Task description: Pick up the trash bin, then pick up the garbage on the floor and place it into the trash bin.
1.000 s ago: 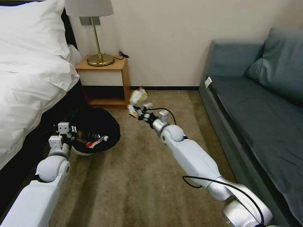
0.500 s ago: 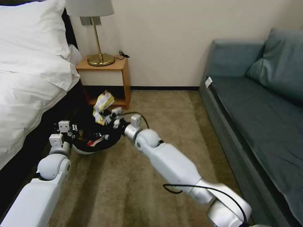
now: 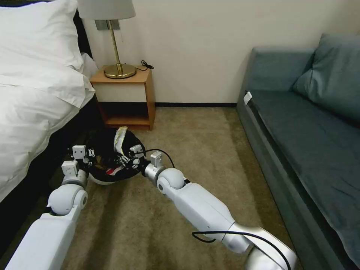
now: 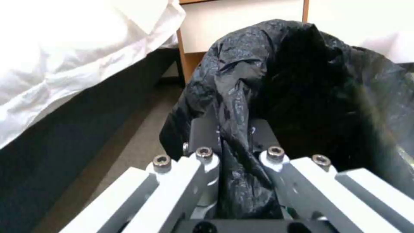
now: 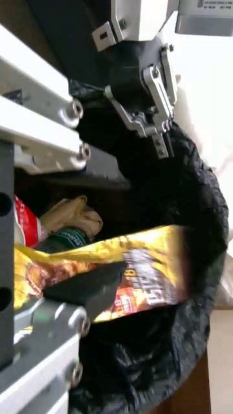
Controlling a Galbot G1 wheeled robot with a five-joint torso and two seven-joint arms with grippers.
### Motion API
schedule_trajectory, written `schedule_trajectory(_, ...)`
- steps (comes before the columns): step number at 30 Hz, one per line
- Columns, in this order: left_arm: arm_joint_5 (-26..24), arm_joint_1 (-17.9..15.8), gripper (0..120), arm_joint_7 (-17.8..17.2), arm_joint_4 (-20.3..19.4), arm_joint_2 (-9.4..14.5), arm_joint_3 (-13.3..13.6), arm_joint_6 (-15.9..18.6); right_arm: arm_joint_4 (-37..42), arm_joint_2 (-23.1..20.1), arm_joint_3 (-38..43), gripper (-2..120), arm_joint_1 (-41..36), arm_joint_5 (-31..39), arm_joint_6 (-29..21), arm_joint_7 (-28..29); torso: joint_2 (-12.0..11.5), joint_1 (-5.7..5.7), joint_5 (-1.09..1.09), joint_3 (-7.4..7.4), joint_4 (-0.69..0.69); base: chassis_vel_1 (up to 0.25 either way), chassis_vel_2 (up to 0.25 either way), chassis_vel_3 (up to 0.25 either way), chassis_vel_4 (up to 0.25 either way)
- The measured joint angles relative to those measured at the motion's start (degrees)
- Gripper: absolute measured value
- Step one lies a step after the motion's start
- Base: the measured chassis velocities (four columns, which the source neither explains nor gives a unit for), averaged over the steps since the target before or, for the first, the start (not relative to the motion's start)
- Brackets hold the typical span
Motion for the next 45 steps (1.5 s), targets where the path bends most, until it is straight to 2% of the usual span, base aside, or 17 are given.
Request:
schedule_trajectory(4, 0.0, 0.2, 5, 0.0, -0.2, -0.1, -0.2, 0.0, 0.4, -0.4, 0.1, 56, -0.3, 0.0, 0.1, 0.1, 0.0, 0.00, 0.00, 0.00, 0.00, 0.000, 0.000, 0.000, 0.000)
schedule_trajectory(6, 0.0, 0.2, 5, -0.1, -0.4, -0.4, -0.4, 0.0, 1.3, -0.8, 0.6, 70, -0.7, 0.0, 0.2, 0.5, 0.0, 0.00, 0.00, 0.00, 0.00, 0.000, 0.000, 0.000, 0.000)
schedule_trajectory(8, 0.0, 0.2, 5, -0.1, -0.4, -0.5, -0.4, 0.0, 1.7, -0.9, 0.7, 73, -0.8, 0.0, 0.2, 0.7, 0.0, 0.00, 0.00, 0.00, 0.00, 0.000, 0.000, 0.000, 0.000)
schedule_trajectory(12, -0.5, 0.2, 5, -0.5, -0.7, -1.8, -0.9, 0.0, 3.3, -1.0, 3.1, 92, -0.9, 0.2, 0.2, 1.9, 0.0, 0.00, 0.00, 0.00, 0.00, 0.000, 0.000, 0.000, 0.000)
schedule_trajectory(15, -0.8, 0.3, 5, -0.6, -0.6, -2.7, -1.6, -0.1, 4.0, -1.1, 5.3, 99, -0.6, 0.8, 0.2, 2.5, 0.0, 0.00, 0.00, 0.00, 0.00, 0.000, 0.000, 0.000, 0.000)
schedule_trajectory(20, -1.7, 0.2, 5, -0.6, -0.4, -4.6, -3.5, -0.6, 5.6, -1.4, 9.0, 100, -0.4, 2.8, -0.1, 3.8, 0.0, 0.00, 0.01, 0.00, 0.00, 0.000, 0.000, 0.000, 0.000)
schedule_trajectory(23, -4.0, 0.0, 5, -0.7, -0.3, -8.1, -5.9, -1.1, 8.0, -1.8, 13.4, 100, -0.8, 5.1, -0.9, 5.8, 0.0, 0.00, 0.00, 0.00, 0.01, 0.000, 0.000, 0.000, 0.000)
schedule_trajectory(24, -4.0, 0.0, 5, -0.7, -0.3, -8.1, -5.9, -1.1, 8.0, -1.8, 13.4, 100, -0.8, 5.1, -0.9, 5.8, 0.0, 0.00, 0.00, 0.00, 0.01, 0.000, 0.000, 0.000, 0.000)
schedule_trajectory(26, -6.1, -0.4, 5, -1.1, 0.0, -10.9, -7.7, -1.7, 9.2, -2.3, 16.0, 100, -1.2, 5.9, -1.3, 6.3, 0.0, 0.00, 0.01, 0.00, -0.01, 0.000, 0.000, 0.000, 0.000)
schedule_trajectory(27, -6.1, -0.4, 5, -1.1, 0.0, -10.9, -7.7, -1.7, 9.2, -2.3, 16.0, 100, -1.2, 5.9, -1.3, 6.3, 0.0, 0.00, 0.01, 0.00, -0.01, 0.000, 0.000, 0.000, 0.000)
schedule_trajectory(29, -9.1, -0.8, 5, -1.3, 1.2, -14.0, -9.5, -3.0, 10.9, -3.5, 19.2, 100, -2.1, 6.7, -1.8, 6.4, 0.0, 0.00, 0.00, 0.01, -0.01, 0.000, 0.000, 0.000, 0.000)
schedule_trajectory(30, -9.1, -0.8, 5, -1.3, 1.2, -14.0, -9.5, -3.0, 10.9, -3.5, 19.2, 100, -2.1, 6.7, -1.8, 6.4, 0.0, 0.00, 0.00, 0.01, -0.01, 0.000, 0.000, 0.000, 0.000)
schedule_trajectory(35, -13.5, -1.0, 5, -1.2, 4.8, -16.2, -11.1, -6.1, 12.6, -5.1, 22.1, 100, -3.2, 7.4, -2.3, 6.2, 0.0, 0.00, 0.01, 0.00, -0.01, 0.000, 0.000, 0.000, 0.000)
schedule_trajectory(38, -18.8, -1.6, 5, 0.5, 10.4, -17.6, -12.4, -10.4, 13.9, -6.3, 24.1, 100, -4.9, 7.4, -2.5, 5.6, 0.0, 0.00, 0.01, 0.00, 0.01, 0.000, 0.000, 0.000, 0.000)
schedule_trajectory(39, -18.8, -1.6, 5, 0.5, 10.4, -17.6, -12.4, -10.4, 13.9, -6.3, 24.1, 100, -4.9, 7.4, -2.5, 5.6, 0.0, 0.00, 0.01, 0.00, 0.01, 0.000, 0.000, 0.000, 0.000)
schedule_trajectory(44, -23.8, -3.5, 5, 2.3, 19.1, -18.0, -12.9, -14.3, 14.5, -6.7, 25.4, 100, -7.1, 6.4, -2.5, 4.4, 0.0, 0.00, 0.00, 0.00, 0.01, 0.000, 0.000, 0.000, 0.000)
schedule_trajectory(45, -23.8, -3.5, 5, 2.3, 19.1, -18.0, -12.9, -14.3, 14.5, -6.7, 25.4, 100, -7.1, 6.4, -2.5, 4.4, 0.0, 0.00, 0.00, 0.00, 0.01, 0.000, 0.000, 0.000, 0.000)
